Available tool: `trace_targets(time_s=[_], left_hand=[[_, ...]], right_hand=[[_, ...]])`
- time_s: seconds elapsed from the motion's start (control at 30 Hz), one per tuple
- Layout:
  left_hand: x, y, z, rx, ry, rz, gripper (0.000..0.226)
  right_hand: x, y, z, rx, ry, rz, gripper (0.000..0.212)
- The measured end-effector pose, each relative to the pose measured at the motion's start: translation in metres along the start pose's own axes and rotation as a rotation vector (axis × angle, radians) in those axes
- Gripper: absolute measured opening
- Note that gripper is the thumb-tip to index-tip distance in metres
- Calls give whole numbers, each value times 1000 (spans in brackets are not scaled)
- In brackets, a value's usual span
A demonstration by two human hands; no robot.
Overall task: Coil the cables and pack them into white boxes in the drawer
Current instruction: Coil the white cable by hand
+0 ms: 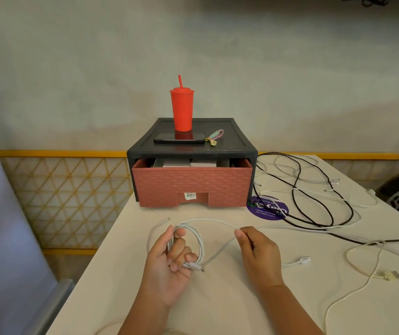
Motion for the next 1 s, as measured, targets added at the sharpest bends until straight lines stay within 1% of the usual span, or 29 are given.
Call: trace_targets(time_s=[0.1,0.2,0.33,0.37,0.43,0.47,0.53,0.6,0.63,0.67,0.77,0.8,0.87,0.93,1.0], left_hand=[[-6,-14,-12,-29,26,-20,46],[-4,-30,-13,-50,15,-36,49],[5,-57,-9,-68,6,-18,48],[7,-64,-9,-73,13,-9,47],[12,-78,-8,-86,42,7,45],[15,-84,-7,-91,63,16,44],[23,-93,-8,-97,106,34,44],[29,-98,-9,-89,136,53,45],[31,-100,-10,-84,150,60,44],[33,-100,-11,-77,164,63,42],[35,-99,-11,-26,193,82,22],[36,-98,-10,-20,198,79,24],[37,-96,-8,-76,210,69,24],[39,-93,-7,-147,203,73,40],[41,-90,-5,-190,197,100,45]], right_hand=[[7,-8,8,8,22,17,37],[15,-19,17,20,30,37,32],[19,-34,31,8,46,28,31],[19,-37,34,9,53,9,34],[15,-44,42,12,67,-55,40],[14,-46,45,9,78,-106,39],[10,-47,51,-31,112,-230,30],[5,-42,57,-128,161,-350,43],[3,-40,60,-172,198,-397,46],[1,-38,61,-201,226,-438,47],[-6,-36,61,-211,291,-510,46],[-9,-37,59,-199,313,-527,46],[-14,-38,56,-182,349,-553,46],[-20,-39,50,-170,359,-580,45],[-27,-37,46,-166,350,-616,43]])
Point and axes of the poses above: each hand's wrist, its own y-axis away from the middle knuckle, its own z-axis out of the palm, x = y × z, the point moved 2 cm from there along -y, towards the middle knuckle, and after that the axes turned 10 degrees about x, right-handed, at the moved point
